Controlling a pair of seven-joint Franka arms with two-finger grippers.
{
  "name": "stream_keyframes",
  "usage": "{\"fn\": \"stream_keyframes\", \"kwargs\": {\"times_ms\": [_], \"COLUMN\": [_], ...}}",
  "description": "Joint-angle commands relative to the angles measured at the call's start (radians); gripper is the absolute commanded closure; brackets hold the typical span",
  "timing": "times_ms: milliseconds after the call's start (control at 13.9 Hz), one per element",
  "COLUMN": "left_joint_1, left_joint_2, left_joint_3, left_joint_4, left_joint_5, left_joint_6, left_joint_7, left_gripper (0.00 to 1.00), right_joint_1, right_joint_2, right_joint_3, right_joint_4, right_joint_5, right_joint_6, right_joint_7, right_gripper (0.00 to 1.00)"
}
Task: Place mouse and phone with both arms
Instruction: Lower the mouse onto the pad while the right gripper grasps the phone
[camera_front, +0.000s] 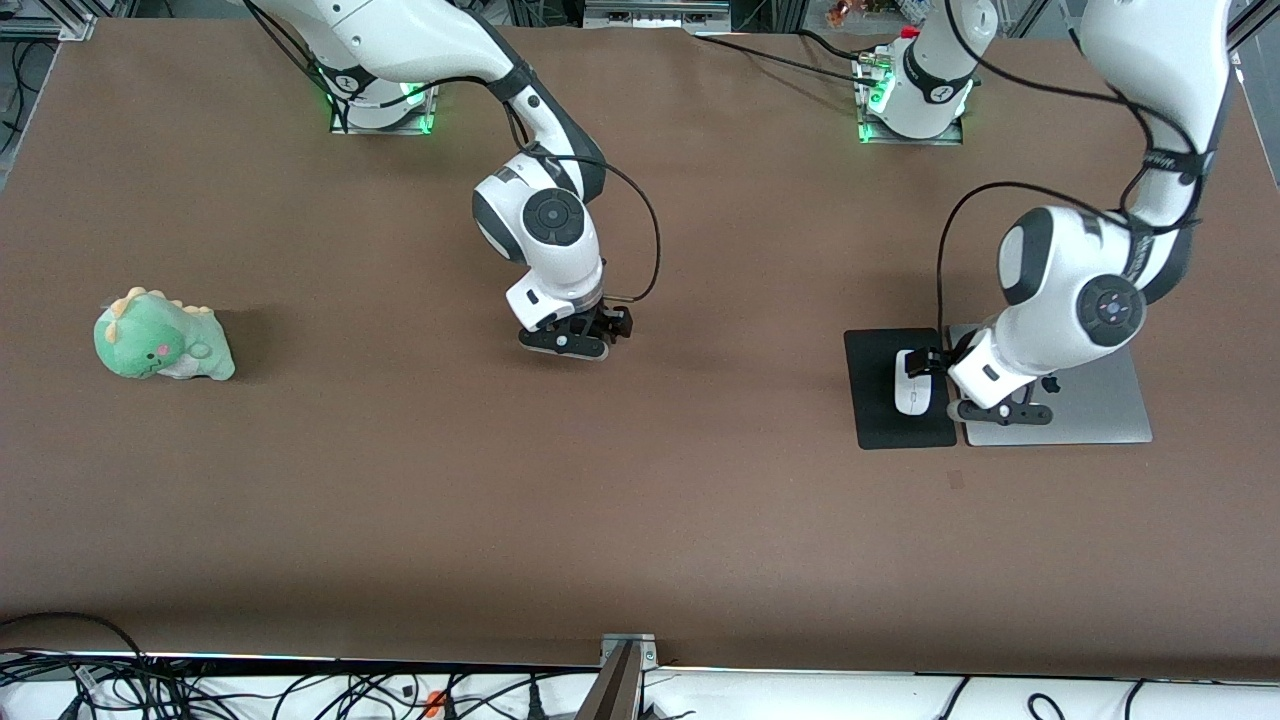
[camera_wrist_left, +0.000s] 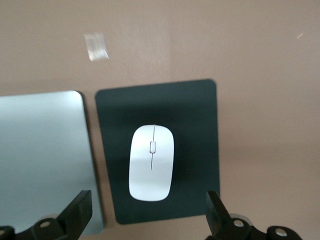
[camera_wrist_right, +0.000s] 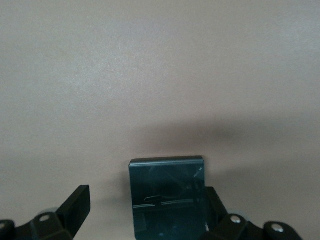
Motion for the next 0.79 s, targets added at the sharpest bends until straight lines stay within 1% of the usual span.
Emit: {"fn": "stream_keyframes", "kwargs": {"times_ms": [0, 215, 359, 574, 717], "left_joint_1": [0.013, 0.023, 0.035, 0.064, 0.087], "left_joint_2": [-0.123, -0.25, -0.307, -0.34, -0.34], "left_joint_3": [-0.008, 0.0, 0.002, 0.002, 0.0], "left_joint_4": [-0.009, 0.012, 0.056, 0.165, 0.234], "left_joint_5": [0.003, 0.003, 0.013, 0.013, 0.014], "left_joint_6": [-0.072, -0.192, -0.288, -0.439, -0.502], "left_joint_7": [-0.005, -0.005, -0.005, -0.007, -0.007], "left_gripper": [0.0, 0.0, 0.0, 0.0, 0.0], "right_joint_1": [0.008, 0.008, 0.016, 0.017, 0.022], "right_joint_2": [-0.015, -0.015, -0.003, 0.006, 0.015], "right_joint_3": [-0.006, -0.006, -0.006, -0.008, -0.012], "right_joint_4": [-0.068, -0.097, -0.099, -0.111, -0.122], "right_joint_5": [-0.02, -0.029, -0.029, -0.041, -0.056], "right_joint_6": [0.059, 0.102, 0.123, 0.142, 0.16], "right_joint_7": [-0.014, -0.029, -0.029, -0.029, -0.029], "right_gripper": [0.0, 0.0, 0.0, 0.0, 0.0]}}
